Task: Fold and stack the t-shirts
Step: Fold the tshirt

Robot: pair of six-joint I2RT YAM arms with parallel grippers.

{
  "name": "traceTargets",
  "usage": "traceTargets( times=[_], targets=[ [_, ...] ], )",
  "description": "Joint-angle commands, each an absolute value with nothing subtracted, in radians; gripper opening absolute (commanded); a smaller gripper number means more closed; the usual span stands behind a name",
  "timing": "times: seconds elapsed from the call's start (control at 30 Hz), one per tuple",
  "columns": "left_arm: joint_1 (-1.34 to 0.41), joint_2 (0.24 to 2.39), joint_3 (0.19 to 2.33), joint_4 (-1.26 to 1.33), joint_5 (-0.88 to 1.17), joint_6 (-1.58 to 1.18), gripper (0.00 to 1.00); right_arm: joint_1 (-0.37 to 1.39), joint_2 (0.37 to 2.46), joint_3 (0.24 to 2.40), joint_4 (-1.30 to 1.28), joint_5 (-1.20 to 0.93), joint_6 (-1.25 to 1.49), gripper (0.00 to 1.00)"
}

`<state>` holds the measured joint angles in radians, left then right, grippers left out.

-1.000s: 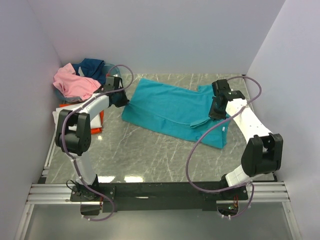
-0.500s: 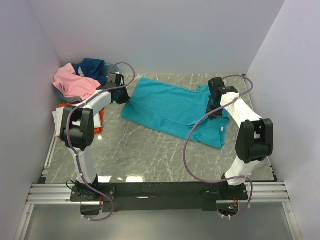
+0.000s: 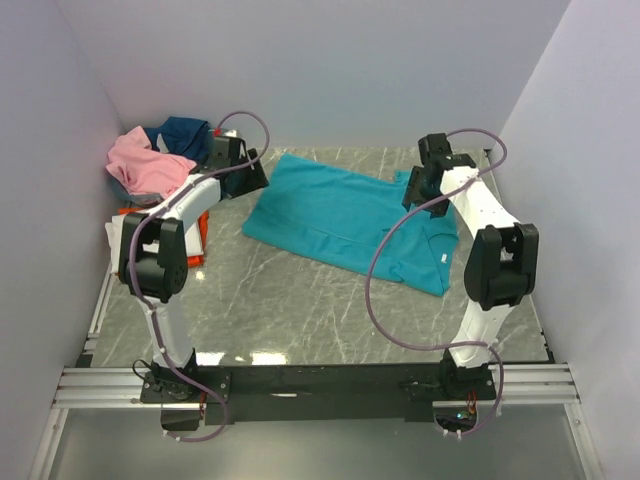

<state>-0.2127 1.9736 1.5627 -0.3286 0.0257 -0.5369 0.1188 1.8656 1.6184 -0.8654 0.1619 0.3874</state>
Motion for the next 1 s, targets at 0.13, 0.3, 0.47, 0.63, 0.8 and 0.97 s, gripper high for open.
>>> traceTargets(
  times=[0.13, 0.3, 0.47, 0.63, 0.8, 0.97],
  targets=[
    [-0.219, 1.763, 1.303, -0.190, 0.081, -0.598, 0.72, 0.094, 1.660, 1.295, -0.772, 0.068, 0.471, 0.68],
    [-0.229, 1.729, 1.161, -0.104, 0.143, -0.653, 0.72, 0.064, 1.542, 1.097, -0.706, 0.037, 0.521, 0.68],
    [-0.248, 1.743, 1.106, -0.055, 0.153, -0.687, 0.72, 0.020, 1.483, 0.988, -0.696, 0.046, 0.522, 0.68],
    [-0.256, 1.773, 1.098, -0.008, 0.152, -0.710, 0.72, -0.020, 1.467, 0.916, -0.670, 0.005, 0.518, 0.68],
    [-0.258, 1.793, 1.082, 0.055, 0.137, -0.726, 0.71, -0.031, 1.486, 0.887, -0.623, -0.046, 0.526, 0.68],
    [-0.258, 1.830, 1.062, 0.095, 0.143, -0.729, 0.71, -0.043, 1.523, 0.864, -0.598, -0.046, 0.520, 0.68]
  ],
)
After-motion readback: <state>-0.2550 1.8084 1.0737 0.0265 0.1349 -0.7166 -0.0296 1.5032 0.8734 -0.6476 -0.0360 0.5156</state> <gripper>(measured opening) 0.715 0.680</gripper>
